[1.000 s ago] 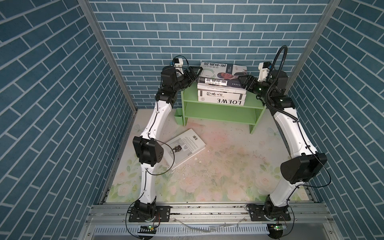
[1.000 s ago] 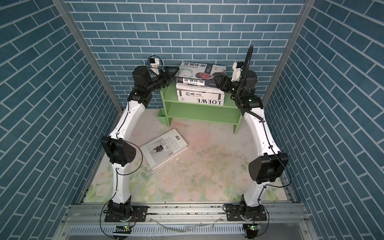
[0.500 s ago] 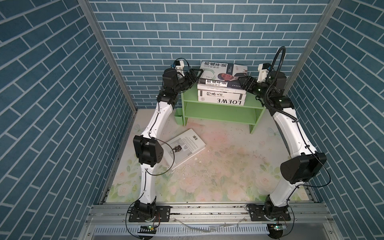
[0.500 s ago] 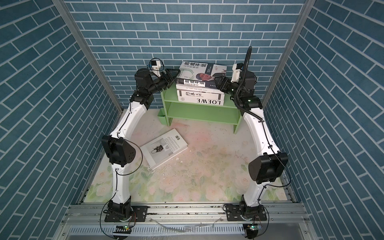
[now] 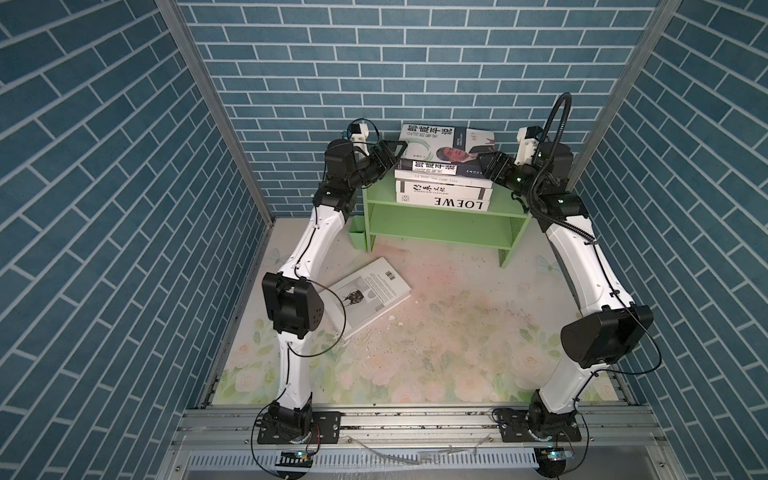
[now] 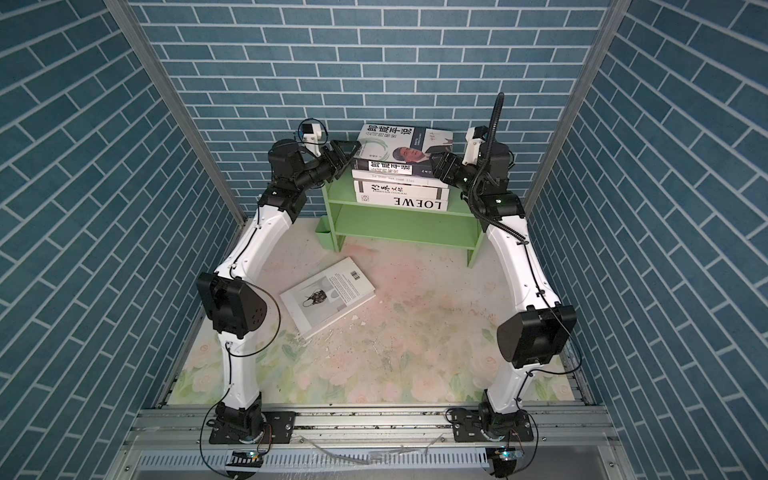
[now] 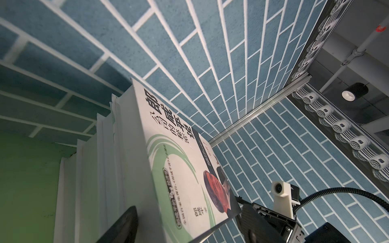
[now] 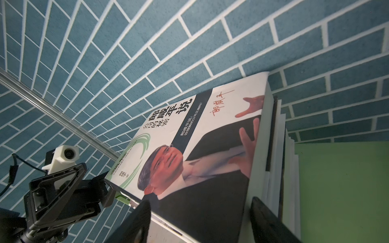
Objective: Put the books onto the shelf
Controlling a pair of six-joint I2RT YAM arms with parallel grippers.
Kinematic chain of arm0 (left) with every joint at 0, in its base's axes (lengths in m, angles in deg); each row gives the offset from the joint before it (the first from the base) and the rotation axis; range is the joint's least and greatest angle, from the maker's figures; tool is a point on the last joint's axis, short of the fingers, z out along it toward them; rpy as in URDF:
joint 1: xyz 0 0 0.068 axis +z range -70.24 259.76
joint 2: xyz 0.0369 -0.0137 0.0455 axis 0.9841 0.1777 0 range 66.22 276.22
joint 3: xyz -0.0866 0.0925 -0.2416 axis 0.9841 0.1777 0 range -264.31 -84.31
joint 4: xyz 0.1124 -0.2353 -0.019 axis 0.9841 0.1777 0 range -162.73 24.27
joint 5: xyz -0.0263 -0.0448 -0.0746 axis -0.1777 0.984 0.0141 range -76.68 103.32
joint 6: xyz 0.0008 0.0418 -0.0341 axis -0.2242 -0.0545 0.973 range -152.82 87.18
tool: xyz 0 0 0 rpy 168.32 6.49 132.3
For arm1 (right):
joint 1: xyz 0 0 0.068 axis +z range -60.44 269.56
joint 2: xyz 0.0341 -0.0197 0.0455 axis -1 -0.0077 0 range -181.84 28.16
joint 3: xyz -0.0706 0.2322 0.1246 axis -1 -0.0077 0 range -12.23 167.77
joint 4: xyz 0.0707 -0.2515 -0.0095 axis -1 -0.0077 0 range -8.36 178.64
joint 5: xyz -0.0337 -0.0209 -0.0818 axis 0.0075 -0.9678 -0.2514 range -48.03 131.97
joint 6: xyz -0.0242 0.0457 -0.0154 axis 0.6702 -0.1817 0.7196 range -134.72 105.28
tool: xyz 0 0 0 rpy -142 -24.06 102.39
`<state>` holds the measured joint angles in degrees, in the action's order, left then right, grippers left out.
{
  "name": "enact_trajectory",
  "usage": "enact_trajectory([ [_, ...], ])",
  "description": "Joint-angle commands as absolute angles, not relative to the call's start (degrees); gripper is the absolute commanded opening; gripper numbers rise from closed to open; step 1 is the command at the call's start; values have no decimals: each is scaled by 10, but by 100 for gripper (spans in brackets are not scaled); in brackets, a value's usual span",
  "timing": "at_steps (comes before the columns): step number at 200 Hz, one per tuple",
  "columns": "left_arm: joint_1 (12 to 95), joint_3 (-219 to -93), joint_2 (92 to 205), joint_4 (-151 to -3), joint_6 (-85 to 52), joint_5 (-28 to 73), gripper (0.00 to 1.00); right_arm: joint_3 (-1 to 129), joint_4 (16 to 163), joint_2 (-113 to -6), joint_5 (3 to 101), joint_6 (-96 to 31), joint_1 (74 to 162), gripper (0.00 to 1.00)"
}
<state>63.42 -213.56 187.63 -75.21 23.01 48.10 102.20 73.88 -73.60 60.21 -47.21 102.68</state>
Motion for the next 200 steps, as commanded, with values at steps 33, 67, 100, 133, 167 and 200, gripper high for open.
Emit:
enact_trajectory([
  [33, 615, -2138, 1864, -752, 225, 511, 81, 1006, 745, -733, 623, -463, 1040, 74],
  [67, 618, -2139, 1864, -749, 224, 508, 83, 998, 741, -726, 609, -458, 1039, 75],
  [100, 627, -2122, 1851, -750, 224, 502, 86, 991, 739, -716, 598, -458, 1033, 81],
  [133, 634, -2089, 1829, -752, 213, 496, 91, 968, 754, -696, 588, -458, 1029, 93],
  [167, 635, -2053, 1808, -752, 205, 490, 94, 951, 764, -687, 605, -456, 1029, 94],
  [200, 635, -2016, 1792, -769, 209, 495, 95, 944, 767, -685, 623, -454, 1029, 94],
])
